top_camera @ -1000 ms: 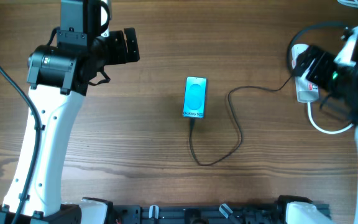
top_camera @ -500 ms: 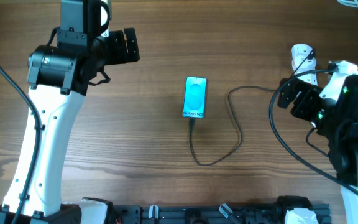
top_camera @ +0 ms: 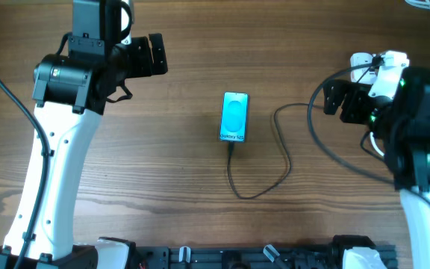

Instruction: Plug charger to phone and switch on socket

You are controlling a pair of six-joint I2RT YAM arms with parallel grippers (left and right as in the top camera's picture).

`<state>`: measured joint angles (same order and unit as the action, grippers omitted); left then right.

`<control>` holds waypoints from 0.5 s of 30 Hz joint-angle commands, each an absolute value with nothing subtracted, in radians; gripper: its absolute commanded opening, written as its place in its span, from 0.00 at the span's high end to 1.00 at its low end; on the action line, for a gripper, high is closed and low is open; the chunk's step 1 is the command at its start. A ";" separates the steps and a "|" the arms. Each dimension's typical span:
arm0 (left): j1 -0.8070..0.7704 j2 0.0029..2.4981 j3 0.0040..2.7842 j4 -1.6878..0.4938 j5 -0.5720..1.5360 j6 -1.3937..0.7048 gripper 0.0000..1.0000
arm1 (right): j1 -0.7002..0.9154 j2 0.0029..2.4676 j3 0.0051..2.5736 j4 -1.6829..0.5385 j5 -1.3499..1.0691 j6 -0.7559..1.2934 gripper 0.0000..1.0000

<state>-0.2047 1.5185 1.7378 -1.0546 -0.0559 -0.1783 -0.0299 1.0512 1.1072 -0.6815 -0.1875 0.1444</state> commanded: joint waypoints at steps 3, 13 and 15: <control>-0.203 1.515 1.732 -1.053 -0.069 -0.188 0.00 | -0.019 0.739 0.857 -0.452 -0.287 -0.053 0.00; -0.203 1.515 1.732 -1.053 -0.069 -0.188 0.00 | -0.021 0.207 0.358 -0.116 -0.279 -0.136 0.00; -0.203 1.515 1.732 -1.053 -0.069 -0.188 0.00 | -0.021 0.135 0.307 -0.116 -0.275 -0.140 0.00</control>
